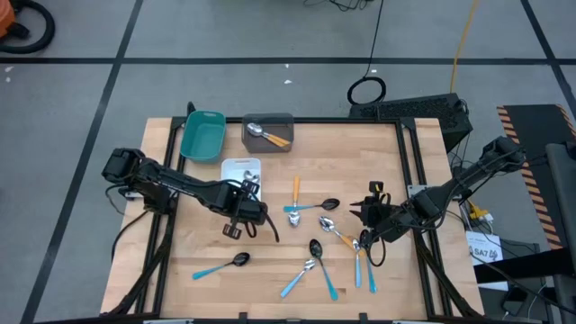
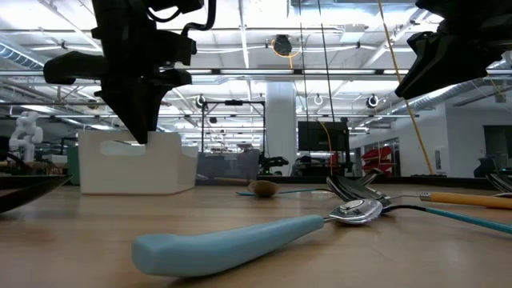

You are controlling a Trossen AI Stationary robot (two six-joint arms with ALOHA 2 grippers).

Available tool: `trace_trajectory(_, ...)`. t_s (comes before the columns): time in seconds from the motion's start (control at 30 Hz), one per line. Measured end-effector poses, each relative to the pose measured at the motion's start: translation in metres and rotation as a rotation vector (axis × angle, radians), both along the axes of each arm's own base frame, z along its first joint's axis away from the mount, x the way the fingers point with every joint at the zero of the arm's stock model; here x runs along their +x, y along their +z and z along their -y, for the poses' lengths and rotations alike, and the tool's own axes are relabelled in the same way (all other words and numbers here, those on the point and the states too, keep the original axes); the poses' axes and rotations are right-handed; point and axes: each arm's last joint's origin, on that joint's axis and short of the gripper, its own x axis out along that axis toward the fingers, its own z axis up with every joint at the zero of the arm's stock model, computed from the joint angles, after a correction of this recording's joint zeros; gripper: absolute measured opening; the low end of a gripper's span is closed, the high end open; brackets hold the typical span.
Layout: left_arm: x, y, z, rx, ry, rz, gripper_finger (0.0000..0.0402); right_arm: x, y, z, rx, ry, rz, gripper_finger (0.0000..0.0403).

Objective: Sort silverware by color (type)
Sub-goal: Adjust the white bin

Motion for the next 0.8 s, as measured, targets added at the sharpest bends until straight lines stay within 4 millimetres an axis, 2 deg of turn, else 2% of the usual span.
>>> trace_trajectory(0.17,0.0000,0.0000,0.0000,0.000,-0.001,0.000,0.0051,0.0000,0.0000,0.0000,0.000,0.000,0.000,0.0082)
trace_trajectory(0.53,0.0007,0.0004,-0.0018,0.018,0.169,0.047,0.0051,0.0000,0.0000,0.0000,0.001,-0.001,0.000,0.0082)
trace_trajectory(0.8,0.0004,0.0006,-0.0025,0.034,0.205,0.057,0.0053,0.0000,0.0000,0.0000,0.002,-0.002,0.001,0.0082)
